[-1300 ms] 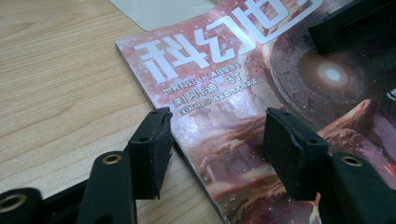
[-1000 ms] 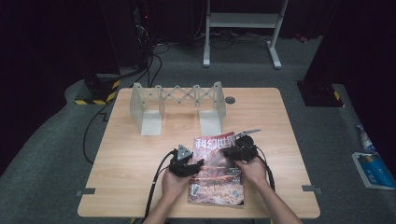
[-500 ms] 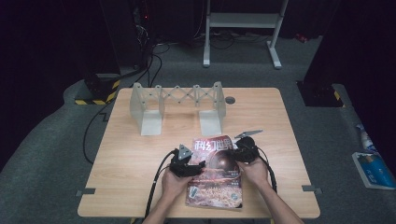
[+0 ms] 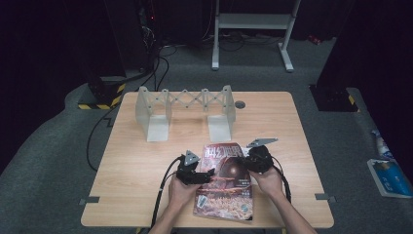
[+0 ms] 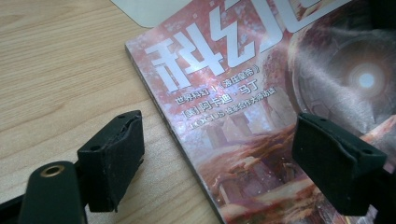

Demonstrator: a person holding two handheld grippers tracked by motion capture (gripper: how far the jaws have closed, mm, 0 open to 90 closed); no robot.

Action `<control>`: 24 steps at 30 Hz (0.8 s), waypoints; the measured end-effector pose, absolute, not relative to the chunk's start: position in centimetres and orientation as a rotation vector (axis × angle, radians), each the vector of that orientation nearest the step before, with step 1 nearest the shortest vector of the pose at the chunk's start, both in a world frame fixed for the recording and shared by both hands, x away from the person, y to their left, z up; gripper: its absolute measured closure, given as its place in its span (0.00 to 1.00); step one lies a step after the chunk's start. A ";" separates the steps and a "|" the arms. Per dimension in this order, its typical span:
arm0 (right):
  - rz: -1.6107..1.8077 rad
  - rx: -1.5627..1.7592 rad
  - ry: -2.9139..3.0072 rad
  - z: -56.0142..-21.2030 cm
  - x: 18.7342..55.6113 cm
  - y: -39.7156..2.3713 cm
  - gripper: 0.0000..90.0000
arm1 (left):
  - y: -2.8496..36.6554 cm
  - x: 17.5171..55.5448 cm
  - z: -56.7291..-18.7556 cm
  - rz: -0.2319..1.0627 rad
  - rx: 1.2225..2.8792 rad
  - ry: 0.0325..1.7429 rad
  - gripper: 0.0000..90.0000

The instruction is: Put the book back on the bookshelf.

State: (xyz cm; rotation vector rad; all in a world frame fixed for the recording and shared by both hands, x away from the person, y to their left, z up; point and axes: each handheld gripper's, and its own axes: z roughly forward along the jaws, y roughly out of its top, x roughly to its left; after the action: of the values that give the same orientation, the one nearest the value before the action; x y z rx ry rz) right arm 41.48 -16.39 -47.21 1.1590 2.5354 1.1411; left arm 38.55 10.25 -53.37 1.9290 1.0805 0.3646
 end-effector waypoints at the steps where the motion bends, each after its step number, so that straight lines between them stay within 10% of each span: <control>1: 1.146 1.155 2.533 -47.1 41.3 -16.4 0.97 | 10.3 38.6 -53.4 0.359 1.926 1.081 0.18; 24: 1.278 0.961 2.508 -45.1 39.5 -16.4 0.98 | 10.4 38.6 -53.4 0.244 1.896 1.019 0.12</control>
State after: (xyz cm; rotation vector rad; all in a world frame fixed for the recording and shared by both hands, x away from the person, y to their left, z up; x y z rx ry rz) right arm 39.47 -16.44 -45.11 0.9614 2.5085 1.2782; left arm 38.64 10.44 -53.36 1.8960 1.0195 0.2445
